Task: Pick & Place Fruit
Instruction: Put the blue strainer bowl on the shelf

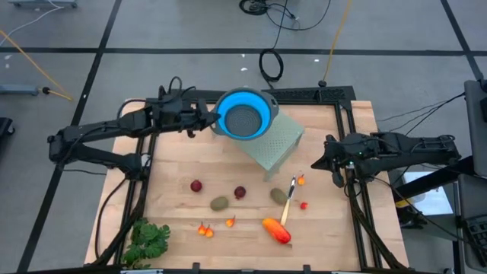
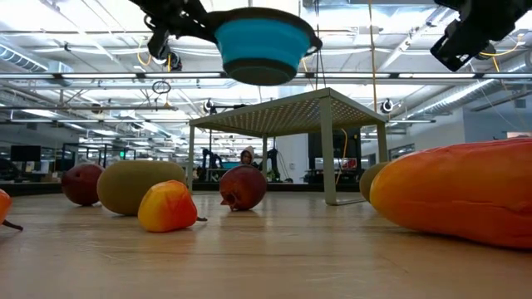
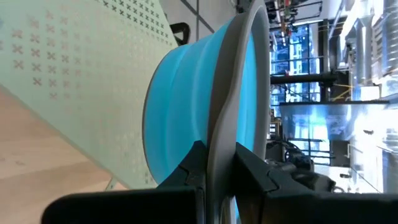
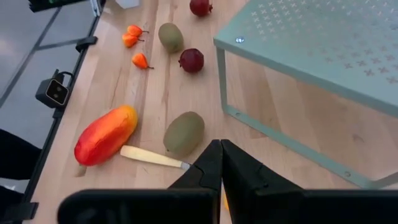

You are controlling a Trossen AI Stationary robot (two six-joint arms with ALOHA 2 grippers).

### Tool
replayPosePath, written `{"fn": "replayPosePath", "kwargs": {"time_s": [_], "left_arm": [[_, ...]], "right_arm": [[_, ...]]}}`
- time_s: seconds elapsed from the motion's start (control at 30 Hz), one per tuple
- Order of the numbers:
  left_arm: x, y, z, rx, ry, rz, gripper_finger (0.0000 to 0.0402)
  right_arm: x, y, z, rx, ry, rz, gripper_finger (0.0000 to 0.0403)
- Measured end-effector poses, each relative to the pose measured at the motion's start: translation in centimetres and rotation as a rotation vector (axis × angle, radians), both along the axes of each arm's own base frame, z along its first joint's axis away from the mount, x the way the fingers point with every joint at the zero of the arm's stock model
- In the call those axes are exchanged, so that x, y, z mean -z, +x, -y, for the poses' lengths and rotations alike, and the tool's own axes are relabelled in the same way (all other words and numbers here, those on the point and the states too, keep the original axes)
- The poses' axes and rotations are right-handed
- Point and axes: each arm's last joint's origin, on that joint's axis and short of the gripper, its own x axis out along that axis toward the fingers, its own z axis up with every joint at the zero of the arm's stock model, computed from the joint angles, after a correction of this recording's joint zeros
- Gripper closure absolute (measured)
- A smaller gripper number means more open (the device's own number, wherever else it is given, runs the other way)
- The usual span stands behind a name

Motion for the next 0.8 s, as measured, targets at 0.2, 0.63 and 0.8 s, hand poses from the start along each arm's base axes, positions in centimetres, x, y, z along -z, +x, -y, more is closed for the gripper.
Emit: {"fn": "replayPosePath", "kwargs": {"time_s": [0.2,0.63,0.8], "left_arm": [[0.6,0.6,-1.2,-0.007,-0.008,-0.006,0.0368],[1.1,0.3,-3.5,-0.052,-0.010,-0.030,0.0368],[1.1,0.0,-4.1,-0.052,-0.002,-0.038,0.0368]], "right_arm": [[0.2,-1.6,0.1,0.003,0.002,0.064,0.0403],[-0.1,-3.5,0.2,-0.025,-0.042,0.145,0.0403],[-0.1,-3.7,0.2,-0.026,-0.042,0.149,0.0403]]}}
